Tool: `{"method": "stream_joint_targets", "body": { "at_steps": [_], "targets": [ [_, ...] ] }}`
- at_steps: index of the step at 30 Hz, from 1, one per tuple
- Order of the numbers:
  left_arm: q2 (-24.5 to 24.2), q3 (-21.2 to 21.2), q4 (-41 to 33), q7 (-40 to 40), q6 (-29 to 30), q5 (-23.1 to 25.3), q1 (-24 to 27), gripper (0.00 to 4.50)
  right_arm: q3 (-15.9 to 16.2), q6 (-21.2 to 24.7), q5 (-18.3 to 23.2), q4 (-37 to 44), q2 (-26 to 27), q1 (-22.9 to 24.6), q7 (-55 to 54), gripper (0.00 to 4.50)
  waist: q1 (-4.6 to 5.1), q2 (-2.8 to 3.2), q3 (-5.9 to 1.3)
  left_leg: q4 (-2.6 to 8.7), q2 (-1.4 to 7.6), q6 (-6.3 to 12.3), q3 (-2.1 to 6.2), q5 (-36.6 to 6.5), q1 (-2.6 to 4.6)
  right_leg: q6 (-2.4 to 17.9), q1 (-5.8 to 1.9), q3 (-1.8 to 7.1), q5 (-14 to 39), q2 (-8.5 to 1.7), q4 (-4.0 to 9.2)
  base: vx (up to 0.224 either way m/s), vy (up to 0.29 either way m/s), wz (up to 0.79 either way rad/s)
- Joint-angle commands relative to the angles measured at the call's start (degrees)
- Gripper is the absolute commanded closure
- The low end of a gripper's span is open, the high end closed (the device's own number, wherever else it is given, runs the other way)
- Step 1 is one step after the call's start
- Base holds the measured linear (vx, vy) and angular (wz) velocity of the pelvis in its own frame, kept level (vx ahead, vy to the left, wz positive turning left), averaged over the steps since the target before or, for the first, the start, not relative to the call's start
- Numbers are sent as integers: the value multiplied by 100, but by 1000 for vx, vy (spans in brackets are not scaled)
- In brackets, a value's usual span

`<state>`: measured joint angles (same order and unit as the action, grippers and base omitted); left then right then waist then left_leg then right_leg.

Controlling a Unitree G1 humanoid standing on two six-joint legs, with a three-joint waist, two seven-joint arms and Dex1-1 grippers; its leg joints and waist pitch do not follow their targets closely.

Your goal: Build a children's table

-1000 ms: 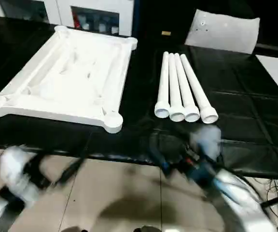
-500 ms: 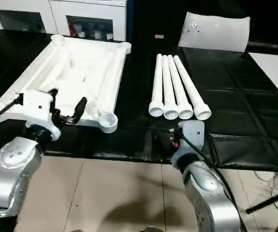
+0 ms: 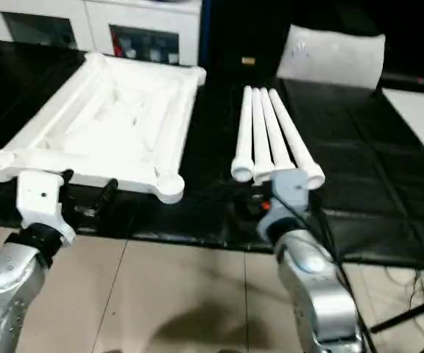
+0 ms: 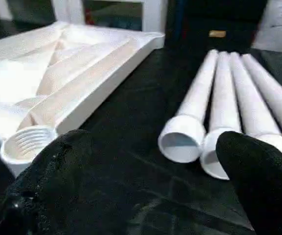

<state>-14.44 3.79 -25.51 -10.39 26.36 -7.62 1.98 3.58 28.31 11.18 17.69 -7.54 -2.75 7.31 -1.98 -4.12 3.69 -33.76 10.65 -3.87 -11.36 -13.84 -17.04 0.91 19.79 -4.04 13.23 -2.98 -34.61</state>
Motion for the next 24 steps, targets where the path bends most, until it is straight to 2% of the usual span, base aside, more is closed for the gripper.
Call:
{"method": "stream_joint_targets", "body": {
  "at_steps": [1,2,3,4,7,8,11,12,13,14,16,17,18,19,21,22,23,24],
  "targets": [
    [18,-22,-88,5,84,-3,17,7,-85,65,101,-24,11,19,53,0,20,89,-223,489,250,144,157,-2146,67,695,-131,283,2691,-375,583,0,0,0],
    [7,-30,-115,18,108,-18,19,7,-149,138,173,-12,73,41,53,0,19,104,-291,495,257,182,147,-1802,59,908,-208,291,2038,-375,508,53,26,-1],
    [6,-32,-118,20,112,-21,20,7,-156,145,177,-10,79,44,51,0,23,102,-304,495,255,207,140,-1664,52,996,-225,291,1780,-369,479,61,24,0],
    [3,-43,-127,33,137,-40,8,7,-178,149,213,-8,105,72,62,0,30,121,-328,487,239,264,119,-1408,54,1156,-254,285,1299,-357,424,61,24,0],
    [49,-109,-77,27,156,-27,-44,7,-191,168,275,18,118,140,53,0,15,129,-368,442,193,385,83,-925,35,1433,-333,299,569,-348,339,67,18,1],
    [87,-158,-38,13,135,-14,-87,7,-228,188,368,88,161,157,81,0,6,127,-369,415,163,471,62,-657,1,1551,-391,311,290,-352,318,51,14,1],
    [122,-189,31,14,103,2,-147,7,-246,214,371,138,168,155,85,0,-9,119,-404,370,125,548,57,-324,-5,1646,-461,323,-97,-327,267,60,10,1],
    [134,-194,45,17,93,1,-158,7,-252,216,371,147,165,156,97,0,-16,108,-426,344,95,616,61,-116,-34,1671,-513,331,-365,-314,236,68,9,2],
    [139,-196,61,17,88,1,-168,7,-249,201,355,148,156,154,103,0,-20,138,-438,333,80,646,60,-26,-27,1684,-520,332,-502,-305,217,68,9,2],
    [156,-208,130,18,60,8,-204,7,-228,104,265,155,111,148,116,0,-10,116,-446,317,55,758,72,179,-30,1683,-537,323,-772,-272,187,59,10,2],
    [175,-219,190,18,41,16,-238,7,-229,103,282,193,88,155,141,0,-3,121,-444,306,45,847,70,220,11,1699,-519,331,-891,-254,168,50,8,5],
    [191,-224,214,11,29,18,-253,7,-235,136,320,224,77,162,164,0,0,110,-440,302,43,869,72,219,0,1702,-534,338,-898,-253,166,0,0,0],
    [198,-225,225,9,24,19,-260,7,-184,168,295,238,19,157,211,0,-9,95,-451,273,19,898,79,264,-65,1692,-608,363,-930,-259,165,0,0,0],
    [200,-226,230,8,22,19,-263,7,-162,182,285,244,-6,154,232,0,-22,99,-455,266,18,898,84,293,-78,1684,-623,366,-939,-263,166,0,0,0],
    [209,-233,251,3,2,25,-269,7,31,212,151,274,-161,148,353,0,-15,93,-433,261,36,886,99,321,-48,1646,-593,350,-898,-227,154,0,0,0],
    [211,-237,262,1,-14,29,-263,7,116,175,73,266,-182,137,367,0,-62,-9,-441,-9,-205,1682,285,340,-795,915,-1112,212,-754,-542,374,0,0,0],
    [209,-236,269,-3,-21,30,-260,7,126,151,63,257,-160,127,355,0,-170,191,-474,64,-60,1800,355,370,-545,979,-935,70,-472,-714,462,9,19,40],
    [207,-236,271,-6,-28,32,-254,7,103,140,85,251,-121,123,332,0,-34,214,-410,41,-88,2186,499,855,-574,907,-908,-185,-60,-538,467,23,19,73]
  ]
}}
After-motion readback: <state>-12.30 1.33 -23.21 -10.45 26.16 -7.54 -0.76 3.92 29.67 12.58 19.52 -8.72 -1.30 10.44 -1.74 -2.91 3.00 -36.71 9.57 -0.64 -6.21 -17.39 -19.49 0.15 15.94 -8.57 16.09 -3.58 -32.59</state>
